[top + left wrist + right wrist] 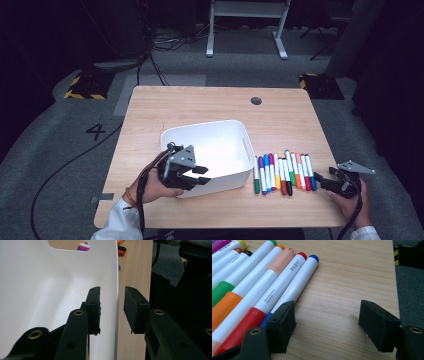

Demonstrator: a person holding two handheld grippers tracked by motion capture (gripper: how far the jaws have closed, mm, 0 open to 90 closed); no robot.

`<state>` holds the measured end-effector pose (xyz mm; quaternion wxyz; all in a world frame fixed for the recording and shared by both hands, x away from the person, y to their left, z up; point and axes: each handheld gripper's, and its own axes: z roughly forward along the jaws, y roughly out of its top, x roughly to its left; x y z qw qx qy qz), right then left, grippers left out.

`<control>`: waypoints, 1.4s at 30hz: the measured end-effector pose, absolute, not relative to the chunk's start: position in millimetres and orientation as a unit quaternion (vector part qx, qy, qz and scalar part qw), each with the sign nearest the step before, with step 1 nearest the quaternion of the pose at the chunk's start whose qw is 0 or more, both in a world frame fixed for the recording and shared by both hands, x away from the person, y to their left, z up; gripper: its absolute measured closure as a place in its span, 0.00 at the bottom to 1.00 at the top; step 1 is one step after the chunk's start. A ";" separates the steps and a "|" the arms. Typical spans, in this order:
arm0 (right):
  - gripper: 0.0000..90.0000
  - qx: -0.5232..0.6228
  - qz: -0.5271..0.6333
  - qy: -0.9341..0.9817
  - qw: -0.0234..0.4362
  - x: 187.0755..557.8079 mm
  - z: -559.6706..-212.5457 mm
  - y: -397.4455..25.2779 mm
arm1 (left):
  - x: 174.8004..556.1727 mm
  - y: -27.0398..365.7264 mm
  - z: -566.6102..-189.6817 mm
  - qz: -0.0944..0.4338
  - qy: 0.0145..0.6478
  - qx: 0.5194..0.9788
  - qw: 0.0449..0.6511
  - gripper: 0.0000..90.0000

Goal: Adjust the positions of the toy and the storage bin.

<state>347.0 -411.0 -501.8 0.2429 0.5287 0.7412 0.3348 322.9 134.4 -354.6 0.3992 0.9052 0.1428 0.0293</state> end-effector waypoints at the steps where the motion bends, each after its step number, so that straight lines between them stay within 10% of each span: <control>1: 0.33 0.530 0.335 0.741 0.242 346.8 -501.7 -410.9 | 322.6 144.6 -352.3 0.045 0.169 0.893 0.414 0.63; 9: 0.33 0.529 0.336 0.741 0.242 346.9 -501.7 -410.9 | 336.9 184.0 -351.0 0.142 0.318 0.831 0.435 0.30; 14: 0.33 0.530 0.335 0.741 0.242 346.8 -501.6 -410.9 | 353.1 204.8 -364.2 0.159 0.378 0.791 0.455 0.29; 24: 0.33 0.527 0.336 0.742 0.243 347.4 -501.7 -410.6 | 384.7 211.6 -391.5 0.149 0.424 0.780 0.435 0.55; 42: 0.34 0.518 0.372 0.729 0.249 338.9 -495.6 -412.3 | 412.6 186.4 -400.3 0.134 0.401 0.797 0.431 0.64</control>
